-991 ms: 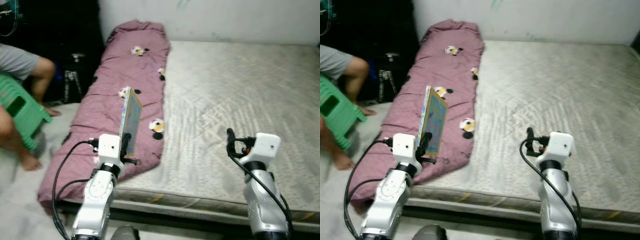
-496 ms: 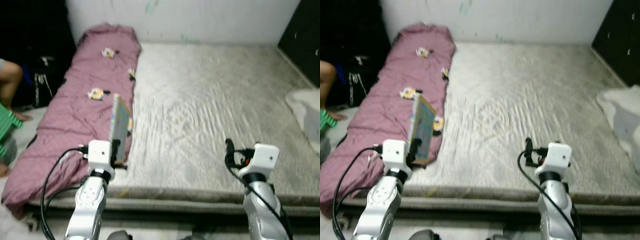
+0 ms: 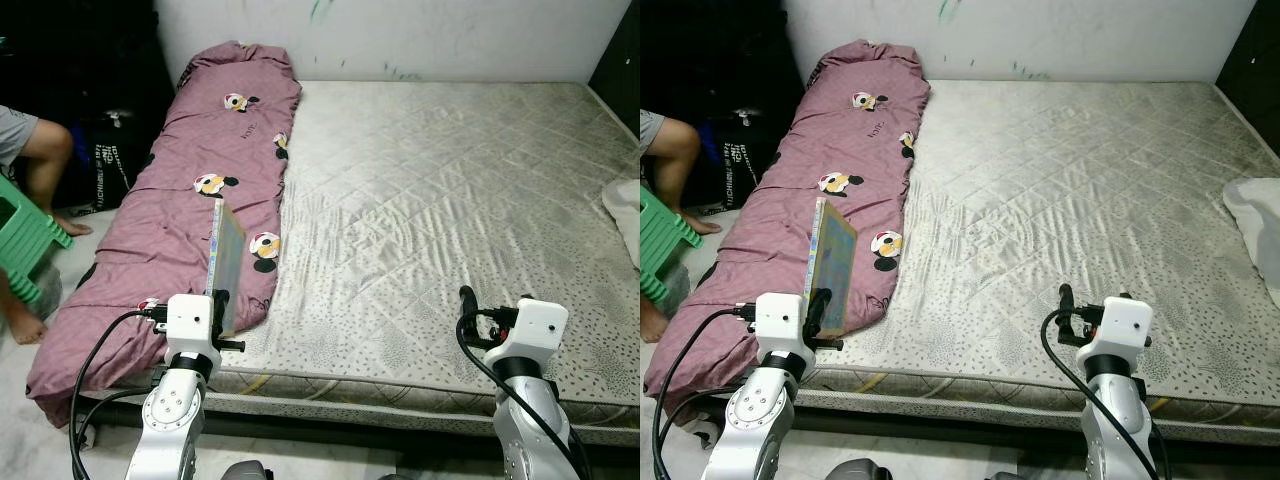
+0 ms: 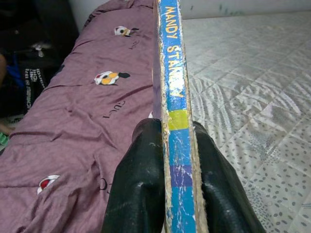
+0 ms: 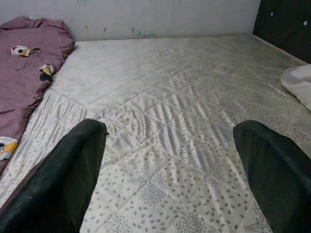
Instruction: Clean up the room
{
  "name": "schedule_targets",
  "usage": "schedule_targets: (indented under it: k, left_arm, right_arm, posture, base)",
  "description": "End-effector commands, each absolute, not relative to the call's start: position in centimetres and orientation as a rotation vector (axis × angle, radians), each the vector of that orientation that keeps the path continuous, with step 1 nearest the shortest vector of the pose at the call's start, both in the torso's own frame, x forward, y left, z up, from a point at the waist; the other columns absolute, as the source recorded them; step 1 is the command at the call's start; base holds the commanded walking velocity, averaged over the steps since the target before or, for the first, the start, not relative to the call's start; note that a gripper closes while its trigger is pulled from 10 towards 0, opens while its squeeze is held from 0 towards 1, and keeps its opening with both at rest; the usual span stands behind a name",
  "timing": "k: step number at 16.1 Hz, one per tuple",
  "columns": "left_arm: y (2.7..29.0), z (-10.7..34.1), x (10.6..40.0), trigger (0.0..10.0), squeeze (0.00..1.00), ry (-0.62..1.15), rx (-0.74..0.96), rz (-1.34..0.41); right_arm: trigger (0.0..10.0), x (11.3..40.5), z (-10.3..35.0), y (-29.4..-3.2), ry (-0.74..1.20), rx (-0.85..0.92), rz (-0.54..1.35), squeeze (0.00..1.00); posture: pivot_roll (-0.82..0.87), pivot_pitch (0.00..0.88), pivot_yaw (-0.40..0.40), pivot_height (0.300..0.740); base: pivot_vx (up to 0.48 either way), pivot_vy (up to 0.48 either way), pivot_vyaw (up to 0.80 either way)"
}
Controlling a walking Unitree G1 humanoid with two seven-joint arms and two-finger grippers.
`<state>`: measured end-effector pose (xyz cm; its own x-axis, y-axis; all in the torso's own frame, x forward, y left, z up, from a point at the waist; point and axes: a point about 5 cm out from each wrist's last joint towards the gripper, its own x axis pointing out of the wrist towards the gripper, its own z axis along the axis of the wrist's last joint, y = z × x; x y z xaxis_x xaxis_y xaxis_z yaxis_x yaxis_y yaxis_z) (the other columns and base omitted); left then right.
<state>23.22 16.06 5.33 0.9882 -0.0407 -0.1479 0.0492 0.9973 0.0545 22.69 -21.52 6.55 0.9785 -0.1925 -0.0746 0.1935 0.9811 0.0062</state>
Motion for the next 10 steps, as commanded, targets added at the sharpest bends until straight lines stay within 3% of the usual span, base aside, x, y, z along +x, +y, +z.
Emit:
schedule_targets:
  k: [1, 4, 10]
  left_arm:
    - [15.97, 6.82, 23.90, 10.0, 0.00, 0.078, 0.070, -0.059]
    - [15.86, 6.89, 23.93, 10.0, 0.00, 0.073, 0.058, -0.059]
    - [15.49, 6.82, 23.87, 10.0, 0.00, 0.074, 0.043, -0.072]
  right_arm:
    - [10.0, 22.89, 6.79, -21.48, 0.072, 0.013, -0.196, 0.00]
    - [10.0, 23.53, 7.04, -21.34, 0.067, 0.008, -0.173, 0.00]
    - [10.0, 23.51, 7.09, -21.35, 0.071, 0.002, -0.159, 0.00]
  posture:
    - [-0.02, 0.017, 0.035, 0.740]
    - [-0.02, 0.015, 0.025, 0.740]
    - [-0.03, 0.020, 0.022, 0.740]
  base:
    - [0.000, 0.000, -0.50]
    - [0.000, 0.000, -0.15]
    - [0.000, -0.334, 0.00]
